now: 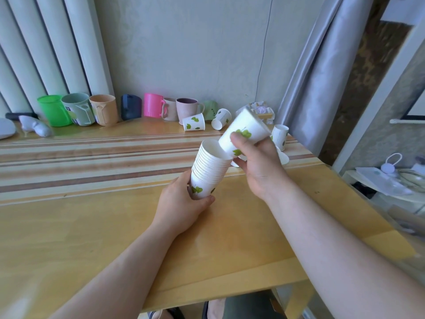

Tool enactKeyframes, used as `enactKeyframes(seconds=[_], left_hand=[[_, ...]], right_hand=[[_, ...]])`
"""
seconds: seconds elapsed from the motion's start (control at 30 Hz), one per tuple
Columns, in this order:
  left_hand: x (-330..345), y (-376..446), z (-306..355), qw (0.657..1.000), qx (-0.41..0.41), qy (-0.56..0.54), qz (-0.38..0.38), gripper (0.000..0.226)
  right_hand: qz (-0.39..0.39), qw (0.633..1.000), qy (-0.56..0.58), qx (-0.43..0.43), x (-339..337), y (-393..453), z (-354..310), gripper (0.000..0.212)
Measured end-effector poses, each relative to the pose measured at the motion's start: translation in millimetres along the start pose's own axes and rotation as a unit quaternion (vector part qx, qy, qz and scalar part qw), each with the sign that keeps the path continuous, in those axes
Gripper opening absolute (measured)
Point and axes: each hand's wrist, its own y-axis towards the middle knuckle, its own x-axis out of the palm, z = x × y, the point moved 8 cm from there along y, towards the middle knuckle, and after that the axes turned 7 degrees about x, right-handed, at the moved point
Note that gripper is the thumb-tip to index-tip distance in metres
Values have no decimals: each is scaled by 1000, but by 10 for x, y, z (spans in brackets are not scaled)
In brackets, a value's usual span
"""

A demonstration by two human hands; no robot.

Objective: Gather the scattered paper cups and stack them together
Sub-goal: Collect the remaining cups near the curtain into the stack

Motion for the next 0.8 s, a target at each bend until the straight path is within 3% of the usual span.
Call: enactKeyframes(seconds=[0.1, 0.23, 0.53, 0.63, 0.7, 0.8], left_hand=[[-6, -7, 4, 1000, 1, 1, 2, 51], [-5, -15, 11, 1000, 6, 1, 1, 53], [2, -18, 11, 1000, 4, 1, -2, 54], [-3, -18, -2, 1000, 0, -1, -2, 52], [-5, -18, -13, 1000, -1, 0, -2, 52], [6, -17, -21, 1000, -2, 1, -6, 49]], right_hand=[[-13, 998, -58, 18, 141, -13, 70, 51], [-4, 998, -54, 13, 182, -30, 130, 62], [-11, 993, -113, 20, 238, -125, 241, 66], [-36, 991, -130, 9, 145, -162, 233, 79], [-5, 987, -163, -14, -64, -173, 166, 93], [140, 962, -224, -68, -653, -164, -12, 89]])
